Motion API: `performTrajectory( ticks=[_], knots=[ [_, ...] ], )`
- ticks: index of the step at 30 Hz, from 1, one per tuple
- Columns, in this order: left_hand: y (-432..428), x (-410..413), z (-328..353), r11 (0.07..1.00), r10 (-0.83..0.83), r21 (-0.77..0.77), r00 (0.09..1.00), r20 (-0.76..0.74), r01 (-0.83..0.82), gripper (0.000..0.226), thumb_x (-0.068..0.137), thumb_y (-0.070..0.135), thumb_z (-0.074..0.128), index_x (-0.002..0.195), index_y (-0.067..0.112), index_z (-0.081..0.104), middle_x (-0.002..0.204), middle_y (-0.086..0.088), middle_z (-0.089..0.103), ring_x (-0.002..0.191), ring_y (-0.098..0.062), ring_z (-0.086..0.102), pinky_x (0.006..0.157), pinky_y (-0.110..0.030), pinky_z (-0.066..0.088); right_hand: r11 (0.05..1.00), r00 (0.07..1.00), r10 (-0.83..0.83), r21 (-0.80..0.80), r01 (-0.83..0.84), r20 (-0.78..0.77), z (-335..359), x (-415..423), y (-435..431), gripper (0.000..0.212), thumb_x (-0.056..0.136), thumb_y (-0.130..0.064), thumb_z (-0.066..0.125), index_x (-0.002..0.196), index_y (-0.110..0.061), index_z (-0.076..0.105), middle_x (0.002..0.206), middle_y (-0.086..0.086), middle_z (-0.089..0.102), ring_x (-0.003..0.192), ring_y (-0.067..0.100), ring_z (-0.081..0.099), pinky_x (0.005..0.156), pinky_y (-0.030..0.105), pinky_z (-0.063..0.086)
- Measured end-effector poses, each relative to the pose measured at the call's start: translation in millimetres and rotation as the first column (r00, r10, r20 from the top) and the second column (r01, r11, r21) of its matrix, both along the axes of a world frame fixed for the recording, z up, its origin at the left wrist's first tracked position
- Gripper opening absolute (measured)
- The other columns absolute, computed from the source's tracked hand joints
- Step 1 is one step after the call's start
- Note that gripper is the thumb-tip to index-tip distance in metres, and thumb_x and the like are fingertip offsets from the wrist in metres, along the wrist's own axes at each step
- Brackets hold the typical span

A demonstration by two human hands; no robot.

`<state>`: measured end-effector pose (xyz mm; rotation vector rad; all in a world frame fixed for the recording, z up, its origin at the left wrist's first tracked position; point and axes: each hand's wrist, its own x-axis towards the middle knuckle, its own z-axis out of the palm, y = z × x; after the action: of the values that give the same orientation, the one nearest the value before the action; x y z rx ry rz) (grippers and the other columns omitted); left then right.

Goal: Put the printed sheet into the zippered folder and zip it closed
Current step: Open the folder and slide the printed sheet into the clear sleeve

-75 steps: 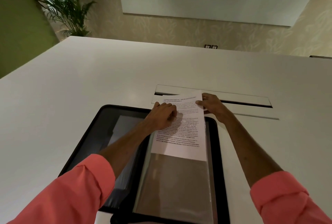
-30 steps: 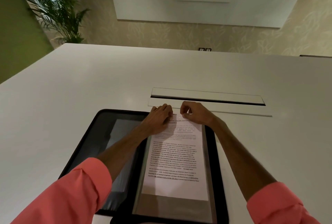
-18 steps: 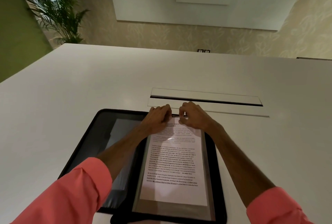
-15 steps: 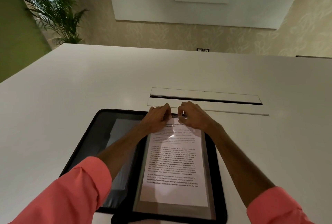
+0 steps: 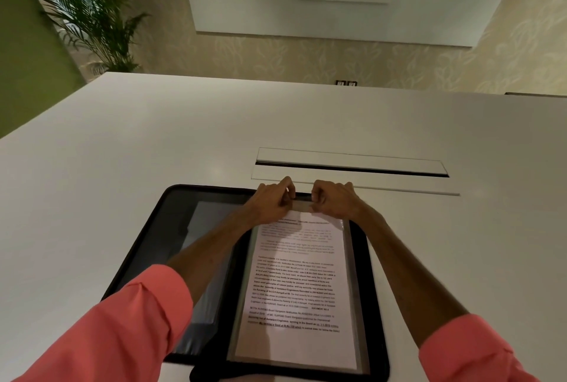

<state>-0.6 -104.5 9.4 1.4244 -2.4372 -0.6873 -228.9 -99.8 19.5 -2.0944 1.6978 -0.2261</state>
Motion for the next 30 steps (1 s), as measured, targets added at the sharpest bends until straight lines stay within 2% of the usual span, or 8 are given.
performTrajectory(
  ticks=[3,6,11,13,18,23,28,30],
  knots=[
    [1.4,-3.2,-0.7,1.0,0.017,-0.017,0.999,0.031,-0.017,0.029,0.101,0.013,0.06,0.127,0.021,0.05,0.102,0.007,0.073,0.091,-0.013,0.063,0.105,-0.044,0.043,0.998,0.995,-0.068,0.012,0.067,0.066,-2.2,-0.7,1.3,0.019,0.091,-0.028,0.076,0.103,-0.026,0.062,0.101,-0.009,0.078,0.1,0.017,0.068,0.111,0.047,0.03],
    [5.3,-6.4,-1.7,0.999,0.029,-0.046,0.997,0.065,-0.026,0.031,0.103,0.022,0.062,0.133,0.024,0.053,0.12,0.002,0.073,0.116,-0.017,0.062,0.113,-0.047,0.037,0.991,0.984,-0.135,0.016,0.135,0.119,-2.3,-1.2,4.5,0.021,0.089,-0.017,0.071,0.104,-0.029,0.064,0.098,-0.009,0.079,0.101,0.015,0.067,0.113,0.048,0.032],
    [9.0,-7.8,-1.3,0.985,0.074,-0.168,0.981,0.181,-0.043,0.025,0.104,0.034,0.063,0.128,0.026,0.06,0.13,0.005,0.065,0.124,-0.016,0.056,0.115,-0.045,0.04,0.975,0.979,-0.201,-0.085,0.203,0.026,-0.8,-8.0,12.2,0.015,0.093,-0.035,0.073,0.104,-0.026,0.074,0.106,-0.008,0.078,0.111,0.017,0.068,0.115,0.051,0.034],
    [10.2,-4.8,-1.2,0.979,0.108,-0.194,0.971,0.214,-0.066,0.025,0.105,0.039,0.06,0.126,0.026,0.061,0.131,0.006,0.064,0.127,-0.016,0.055,0.115,-0.041,0.039,0.964,0.974,-0.226,-0.141,0.224,0.0,-0.8,-15.8,14.8,0.022,0.095,-0.043,0.072,0.1,-0.023,0.078,0.104,-0.006,0.079,0.113,0.017,0.066,0.115,0.051,0.035],
    [16.5,-0.1,2.8,0.975,0.141,-0.202,0.959,0.246,-0.092,0.033,0.106,0.044,0.058,0.132,0.024,0.06,0.137,0.004,0.058,0.133,-0.018,0.052,0.117,-0.041,0.039,0.955,0.98,-0.197,-0.227,0.192,0.004,0.5,-22.3,22.1,0.023,0.097,-0.037,0.073,0.099,-0.016,0.078,0.106,-0.001,0.074,0.122,0.021,0.054,0.105,0.047,0.044],
    [31.3,5.0,5.6,0.98,0.15,-0.162,0.967,0.206,-0.117,0.044,0.109,0.043,0.057,0.148,0.023,0.053,0.154,0.002,0.047,0.146,-0.019,0.045,0.124,-0.044,0.034,0.923,0.954,-0.272,-0.315,0.221,-0.128,5.3,-29.9,30.0,0.015,0.101,-0.025,0.065,0.113,-0.019,0.071,0.124,-0.002,0.064,0.131,0.022,0.05,0.107,0.045,0.042],
    [54.1,11.7,3.9,0.977,0.16,-0.173,0.968,0.194,-0.127,0.054,0.115,0.038,0.044,0.166,0.022,0.036,0.178,0.001,0.025,0.167,-0.02,0.02,0.137,-0.047,0.016,0.913,0.97,-0.232,-0.362,0.19,-0.076,-0.1,-10.8,56.1,0.024,0.102,-0.02,0.06,0.124,-0.021,0.07,0.13,-0.003,0.066,0.129,0.02,0.056,0.107,0.043,0.043],
    [63.1,12.7,3.1,0.976,0.174,-0.169,0.963,0.205,-0.14,0.059,0.117,0.04,0.038,0.171,0.02,0.027,0.182,0.001,0.013,0.17,-0.019,0.008,0.139,-0.047,0.009,0.93,0.982,-0.181,-0.334,0.152,-0.056,-8.8,5.5,71.7,0.035,0.106,-0.027,0.056,0.139,-0.02,0.064,0.146,-0.001,0.063,0.139,0.021,0.053,0.114,0.044,0.041]
  ],
)
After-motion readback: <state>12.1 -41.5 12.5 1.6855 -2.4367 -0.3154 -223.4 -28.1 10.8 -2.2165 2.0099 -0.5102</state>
